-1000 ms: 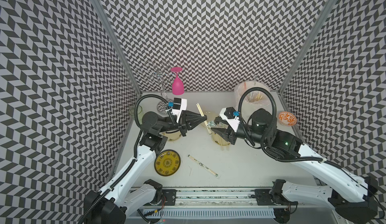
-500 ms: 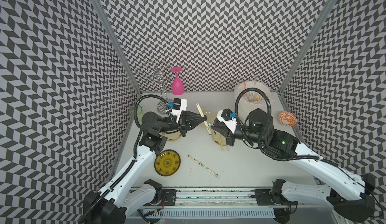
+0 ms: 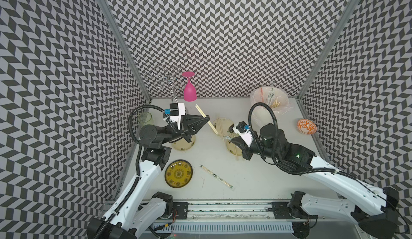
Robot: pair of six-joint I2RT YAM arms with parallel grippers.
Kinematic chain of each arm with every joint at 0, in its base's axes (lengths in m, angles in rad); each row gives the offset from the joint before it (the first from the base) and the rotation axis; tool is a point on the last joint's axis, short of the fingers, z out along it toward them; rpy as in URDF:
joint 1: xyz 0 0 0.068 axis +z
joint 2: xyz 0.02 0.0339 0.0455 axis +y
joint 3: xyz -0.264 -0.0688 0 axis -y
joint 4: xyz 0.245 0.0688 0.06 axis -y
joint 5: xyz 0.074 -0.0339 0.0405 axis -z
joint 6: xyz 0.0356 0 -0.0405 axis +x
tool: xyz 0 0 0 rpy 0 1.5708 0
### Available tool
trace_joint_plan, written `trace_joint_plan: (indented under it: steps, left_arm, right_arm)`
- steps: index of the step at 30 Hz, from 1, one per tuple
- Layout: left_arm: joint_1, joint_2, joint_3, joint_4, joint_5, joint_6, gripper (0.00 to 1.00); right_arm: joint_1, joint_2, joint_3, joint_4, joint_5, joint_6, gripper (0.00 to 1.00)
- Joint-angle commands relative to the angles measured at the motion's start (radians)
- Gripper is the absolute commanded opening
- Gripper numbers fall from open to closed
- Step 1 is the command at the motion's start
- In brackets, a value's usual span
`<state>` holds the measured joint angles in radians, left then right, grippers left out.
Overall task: Remove the packaging of disposable chopsticks
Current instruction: Remove the packet bag from the disposable chopsticks, then place the packet bag in the trash bin.
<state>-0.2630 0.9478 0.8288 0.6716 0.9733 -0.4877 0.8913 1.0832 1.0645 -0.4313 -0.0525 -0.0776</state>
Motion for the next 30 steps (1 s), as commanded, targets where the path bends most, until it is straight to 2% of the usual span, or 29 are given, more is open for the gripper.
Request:
trace_joint_plan:
  steps: [1,6,12,16,21,27,29,30]
  left_arm:
    - [0.018,-0.025,-0.014,0.08,-0.017,-0.035,0.0]
    - [0.018,-0.014,-0.016,0.059,-0.031,-0.023,0.0]
    - [-0.006,-0.022,-0.012,0.006,-0.051,0.023,0.0]
    - [-0.036,-0.031,0.0,-0.051,-0.063,0.065,0.0]
    - [-0.071,-0.05,0.007,-0.117,-0.085,0.13,0.0]
    - [-0.077,-0.058,0.003,-0.12,-0.087,0.132,0.0]
    - [-0.079,-0.058,0.003,-0.122,-0.09,0.13,0.0]
    - [-0.081,-0.058,0.003,-0.122,-0.091,0.135,0.0]
  right_arm:
    - [-0.035,0.009,0.046,0.016,0.113,0.051,0.0]
    - [-0.145,0.058,0.24,0.003,0.296,0.092,0.0]
    - [-0.432,0.278,0.54,-0.152,0.436,0.123,0.0]
    - [-0.598,0.407,0.647,-0.176,0.325,0.179,0.0]
    - [-0.714,0.55,0.714,-0.203,0.231,0.21,0.0]
    - [-0.754,0.654,0.733,-0.223,0.174,0.225,0.01]
    - [-0.759,0.682,0.746,-0.237,0.174,0.224,0.05]
    - [-0.761,0.695,0.76,-0.249,0.174,0.226,0.13]
